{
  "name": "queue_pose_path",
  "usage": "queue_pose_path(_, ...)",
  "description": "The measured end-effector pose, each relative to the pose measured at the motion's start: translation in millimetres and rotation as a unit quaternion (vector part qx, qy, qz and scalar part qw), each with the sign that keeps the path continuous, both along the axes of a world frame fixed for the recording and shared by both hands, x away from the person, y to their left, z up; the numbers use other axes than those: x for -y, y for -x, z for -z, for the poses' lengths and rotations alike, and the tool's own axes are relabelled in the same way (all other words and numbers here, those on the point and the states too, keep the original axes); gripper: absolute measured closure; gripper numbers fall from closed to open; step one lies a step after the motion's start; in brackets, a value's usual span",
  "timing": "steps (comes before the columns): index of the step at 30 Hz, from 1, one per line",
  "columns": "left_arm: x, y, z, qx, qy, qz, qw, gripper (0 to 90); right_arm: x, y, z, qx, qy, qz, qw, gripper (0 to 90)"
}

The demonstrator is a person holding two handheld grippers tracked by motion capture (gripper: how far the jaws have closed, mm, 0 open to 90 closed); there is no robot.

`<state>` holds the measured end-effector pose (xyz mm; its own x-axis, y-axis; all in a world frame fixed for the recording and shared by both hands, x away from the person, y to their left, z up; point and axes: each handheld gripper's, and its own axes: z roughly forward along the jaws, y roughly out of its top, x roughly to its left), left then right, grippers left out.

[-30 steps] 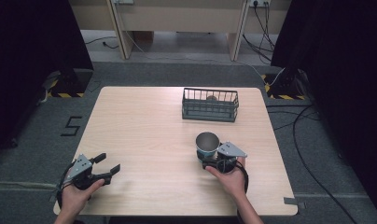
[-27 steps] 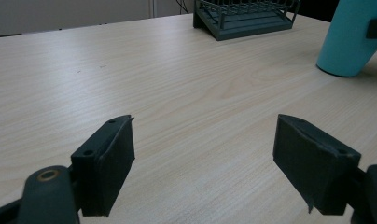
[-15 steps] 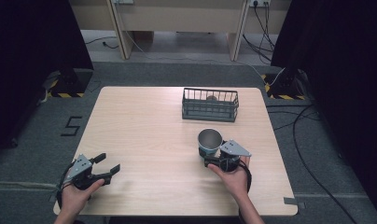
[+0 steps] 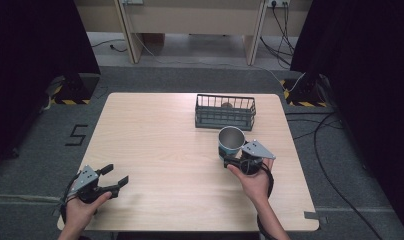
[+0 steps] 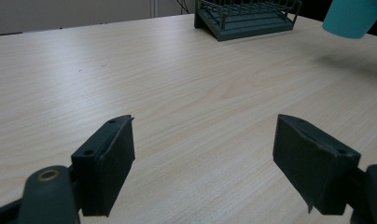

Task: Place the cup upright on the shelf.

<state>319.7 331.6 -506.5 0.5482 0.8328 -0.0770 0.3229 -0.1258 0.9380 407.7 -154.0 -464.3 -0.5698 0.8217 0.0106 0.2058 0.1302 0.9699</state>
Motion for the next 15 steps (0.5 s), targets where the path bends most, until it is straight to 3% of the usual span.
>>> queue_pose_path(15, -0.3, 0.1, -0.1, 0.001, 0.002, 0.000, 1.0000, 20.3, 1.3, -21.5, -23.9, 0.022, 0.000, 0.021, 0.9995, 17.5)
